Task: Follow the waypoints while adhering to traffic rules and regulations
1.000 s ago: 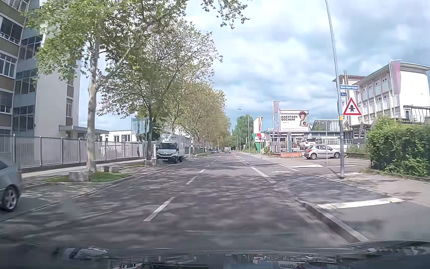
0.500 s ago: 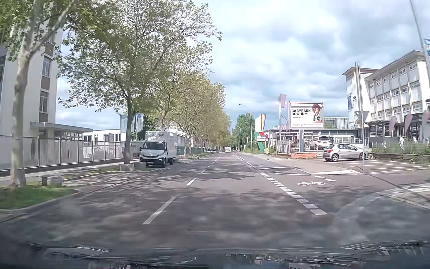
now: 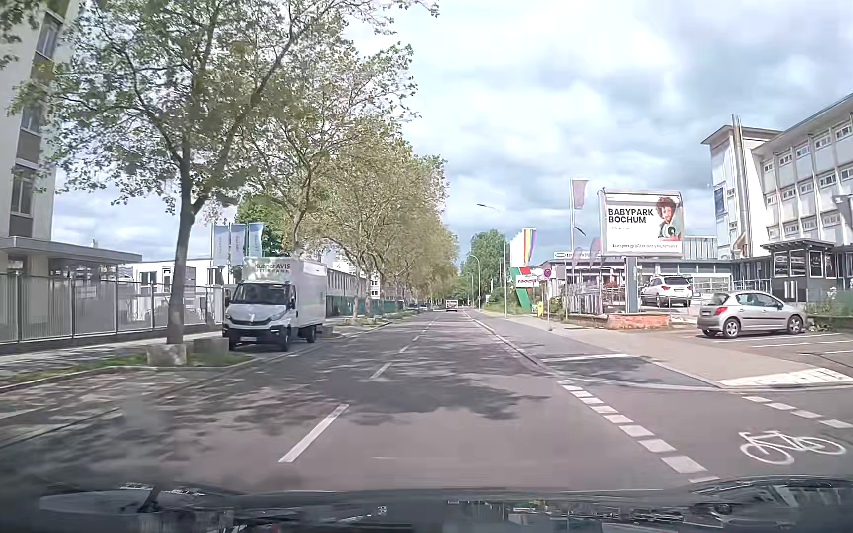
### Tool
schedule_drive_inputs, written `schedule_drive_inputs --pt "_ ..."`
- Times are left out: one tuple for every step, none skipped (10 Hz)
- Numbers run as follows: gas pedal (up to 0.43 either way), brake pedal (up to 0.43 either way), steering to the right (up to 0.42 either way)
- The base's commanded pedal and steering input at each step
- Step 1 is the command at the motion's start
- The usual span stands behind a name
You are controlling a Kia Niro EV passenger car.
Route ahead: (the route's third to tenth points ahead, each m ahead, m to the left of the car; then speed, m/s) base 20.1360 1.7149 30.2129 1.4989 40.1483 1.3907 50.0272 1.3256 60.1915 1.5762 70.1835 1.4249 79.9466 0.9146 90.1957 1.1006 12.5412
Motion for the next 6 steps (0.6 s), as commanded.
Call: schedule_drive_inputs --pt "0.059 0.000 0.001" --pt "0.059 0.000 0.001" --pt "0.059 0.000 0.001" --pt "0.059 0.000 0.001" --pt "0.059 0.000 0.001" --pt "0.059 0.000 0.001"
